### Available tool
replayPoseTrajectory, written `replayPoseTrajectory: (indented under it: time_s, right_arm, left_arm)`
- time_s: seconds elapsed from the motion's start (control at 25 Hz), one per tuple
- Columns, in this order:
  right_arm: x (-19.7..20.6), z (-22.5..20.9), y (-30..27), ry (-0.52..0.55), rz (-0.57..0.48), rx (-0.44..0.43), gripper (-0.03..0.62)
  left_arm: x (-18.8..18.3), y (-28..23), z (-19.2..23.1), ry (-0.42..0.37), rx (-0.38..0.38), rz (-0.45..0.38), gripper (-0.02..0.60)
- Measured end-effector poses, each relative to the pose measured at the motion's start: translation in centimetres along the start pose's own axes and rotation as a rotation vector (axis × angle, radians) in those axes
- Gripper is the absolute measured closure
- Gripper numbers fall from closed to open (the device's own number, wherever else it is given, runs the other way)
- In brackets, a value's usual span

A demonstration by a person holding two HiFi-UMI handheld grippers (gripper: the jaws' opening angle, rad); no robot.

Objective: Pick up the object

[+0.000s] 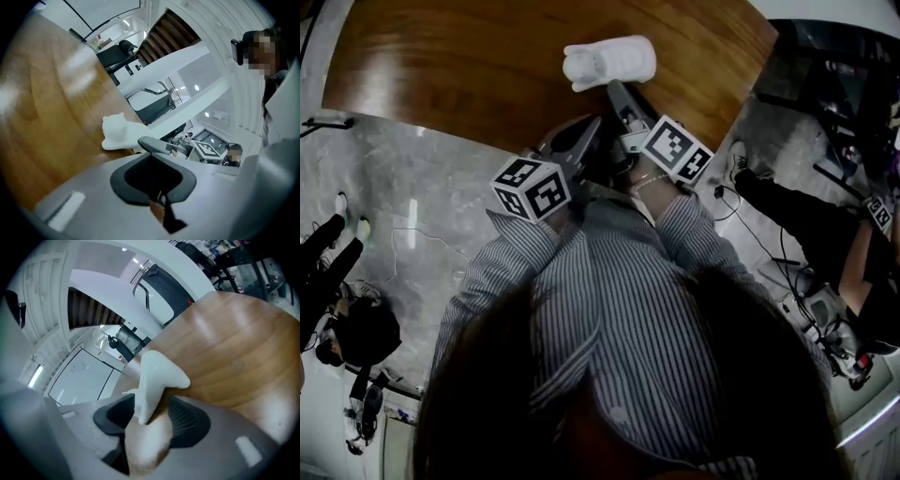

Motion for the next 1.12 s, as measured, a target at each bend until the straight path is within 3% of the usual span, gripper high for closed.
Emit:
replayPoseTrajectory:
  time_s: [0.52,0.64,0.72,0.96,1.12]
  right_arm:
    - [-0.1,0.0,-2.5,-0.154,-0.055,-0.022,0.382]
    - [-0.3,-0.7,-2.7,-0.178,-0.050,0.004,0.451]
    - [-0.2,-0.8,-2.6,-0.190,-0.048,-0.004,0.459]
    - [-1.6,-0.6,0.2,-0.157,-0.071,-0.053,0.464]
    - [-2.5,0.8,0.0,-0.116,-0.086,-0.073,0.464]
  left_arm:
    - [0.5,1.1,2.2,0.055,-0.032,-0.012,0.575]
    - [0.4,1.0,2.5,0.063,-0.037,-0.020,0.575]
    - [0.4,1.2,2.6,0.063,-0.038,-0.022,0.575]
    - [0.5,1.2,1.0,0.047,-0.051,-0.045,0.575]
    - [-1.9,1.7,1.9,0.035,-0.055,-0.077,0.575]
Point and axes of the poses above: the fingertips, and each gripper's own axes: y backward along the fingers, z to its left, x out of its underside, the point moved 5 cm from there along y, backward along the fingers, and after that the axes turned 1 degree about x, right-handed, at the moved point
